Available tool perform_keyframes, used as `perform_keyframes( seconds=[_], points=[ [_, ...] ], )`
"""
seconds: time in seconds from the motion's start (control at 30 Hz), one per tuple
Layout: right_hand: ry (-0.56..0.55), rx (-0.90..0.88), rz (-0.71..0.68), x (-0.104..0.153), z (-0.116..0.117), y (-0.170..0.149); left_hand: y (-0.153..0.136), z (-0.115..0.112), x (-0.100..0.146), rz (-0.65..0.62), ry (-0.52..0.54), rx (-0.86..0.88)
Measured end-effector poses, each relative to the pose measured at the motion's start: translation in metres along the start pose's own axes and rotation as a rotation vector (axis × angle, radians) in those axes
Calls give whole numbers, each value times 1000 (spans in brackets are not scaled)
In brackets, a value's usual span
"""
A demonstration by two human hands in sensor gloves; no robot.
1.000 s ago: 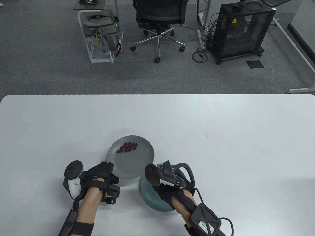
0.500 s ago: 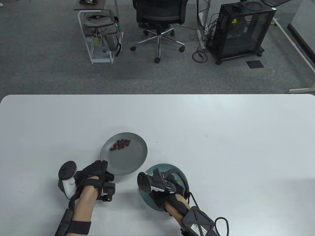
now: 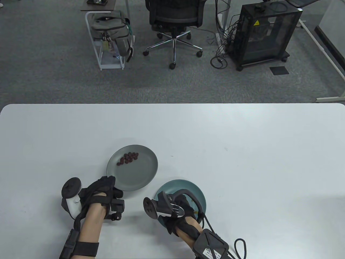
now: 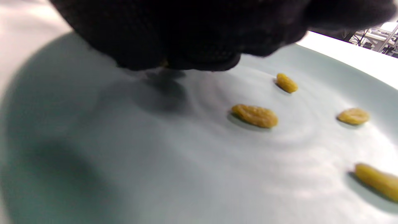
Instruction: Pick raisins with hand pinch into plate
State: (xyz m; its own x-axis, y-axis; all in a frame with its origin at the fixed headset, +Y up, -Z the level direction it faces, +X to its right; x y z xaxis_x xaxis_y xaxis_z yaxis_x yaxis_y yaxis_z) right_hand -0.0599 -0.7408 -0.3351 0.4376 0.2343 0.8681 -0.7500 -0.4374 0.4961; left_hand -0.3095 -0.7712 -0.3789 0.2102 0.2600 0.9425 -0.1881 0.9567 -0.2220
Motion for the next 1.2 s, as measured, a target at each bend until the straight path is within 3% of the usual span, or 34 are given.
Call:
perform_keyframes(
  seconds=[0.33,0.63,1.0,1.2],
  points=[
    [9,-31,16,3,-2,-6,-1,0,0,8,-2,1],
    [-116,-123,160,29,-29,-71,1,4,0,-2,20,-6],
    [-101,-131,324,62,8,-152,-3,20,-4,27,78,26],
    [-92,-163,368,74,25,-178,-7,34,-8,47,123,39]
  ],
)
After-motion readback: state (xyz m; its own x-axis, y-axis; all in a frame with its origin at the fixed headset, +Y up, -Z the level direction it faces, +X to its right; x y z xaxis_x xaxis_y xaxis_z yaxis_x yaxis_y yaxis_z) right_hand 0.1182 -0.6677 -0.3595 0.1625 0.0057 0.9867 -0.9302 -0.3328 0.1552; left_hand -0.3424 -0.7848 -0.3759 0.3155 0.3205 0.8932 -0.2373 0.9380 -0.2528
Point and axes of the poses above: the tracker on the back of each hand, its own y axis roughly to the thumb side, its own x axis roughly from the fingertips to the wrist, z = x × y, the point moved 4 cm from there along -x, roughly from the wrist to the fingertips, and after that the axes turned 15 degrees about x, right-handed, at the moved point
